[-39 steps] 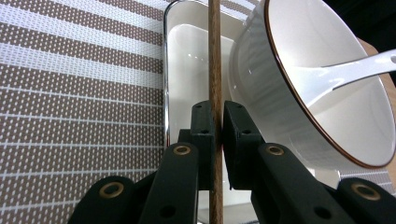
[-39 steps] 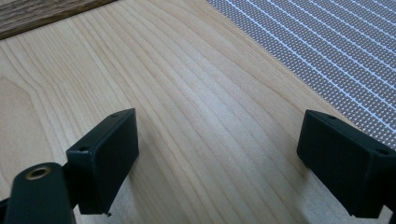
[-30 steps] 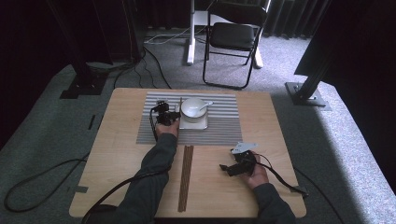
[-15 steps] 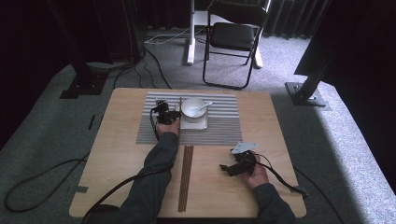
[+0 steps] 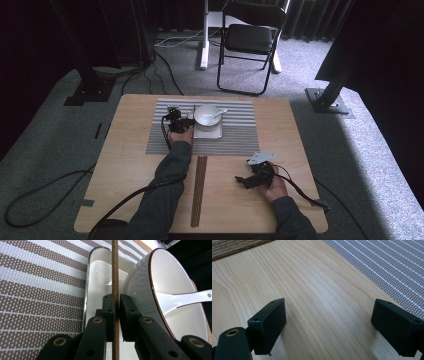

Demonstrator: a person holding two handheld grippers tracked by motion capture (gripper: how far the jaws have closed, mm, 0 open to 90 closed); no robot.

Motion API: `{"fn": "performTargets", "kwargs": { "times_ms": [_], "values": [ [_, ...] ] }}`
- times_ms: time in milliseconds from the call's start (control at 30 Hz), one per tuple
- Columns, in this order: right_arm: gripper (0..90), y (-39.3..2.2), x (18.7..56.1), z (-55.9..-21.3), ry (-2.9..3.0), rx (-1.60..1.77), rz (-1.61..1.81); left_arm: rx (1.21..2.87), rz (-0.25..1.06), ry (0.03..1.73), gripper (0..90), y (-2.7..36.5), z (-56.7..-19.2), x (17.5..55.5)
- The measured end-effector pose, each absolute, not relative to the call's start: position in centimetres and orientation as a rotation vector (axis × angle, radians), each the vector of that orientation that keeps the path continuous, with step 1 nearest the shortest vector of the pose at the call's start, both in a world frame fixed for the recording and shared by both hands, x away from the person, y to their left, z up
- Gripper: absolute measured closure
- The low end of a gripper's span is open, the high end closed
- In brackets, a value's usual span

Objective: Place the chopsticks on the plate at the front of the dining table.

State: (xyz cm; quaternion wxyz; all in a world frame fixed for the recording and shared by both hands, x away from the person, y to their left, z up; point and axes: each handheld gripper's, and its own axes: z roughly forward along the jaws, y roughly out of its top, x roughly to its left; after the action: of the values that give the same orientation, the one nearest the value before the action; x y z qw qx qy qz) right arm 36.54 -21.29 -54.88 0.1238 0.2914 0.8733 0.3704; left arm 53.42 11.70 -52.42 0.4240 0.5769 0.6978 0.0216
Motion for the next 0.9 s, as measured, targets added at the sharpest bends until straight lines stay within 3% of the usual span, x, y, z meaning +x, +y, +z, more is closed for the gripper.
{"fn": "performTargets", "kwargs": {
  "times_ms": [500,900],
  "values": [
    [12.0,-21.29,36.54,-54.88,2.546,0.85,1.08,1.442,0.045,1.745,82.8,11.76,-52.51,53.54],
    [12.0,-21.3,36.55,-54.88,2.546,0.849,1.08,1.468,0.067,1.733,76.8,12.14,-52.17,53.53]
  ]
}}
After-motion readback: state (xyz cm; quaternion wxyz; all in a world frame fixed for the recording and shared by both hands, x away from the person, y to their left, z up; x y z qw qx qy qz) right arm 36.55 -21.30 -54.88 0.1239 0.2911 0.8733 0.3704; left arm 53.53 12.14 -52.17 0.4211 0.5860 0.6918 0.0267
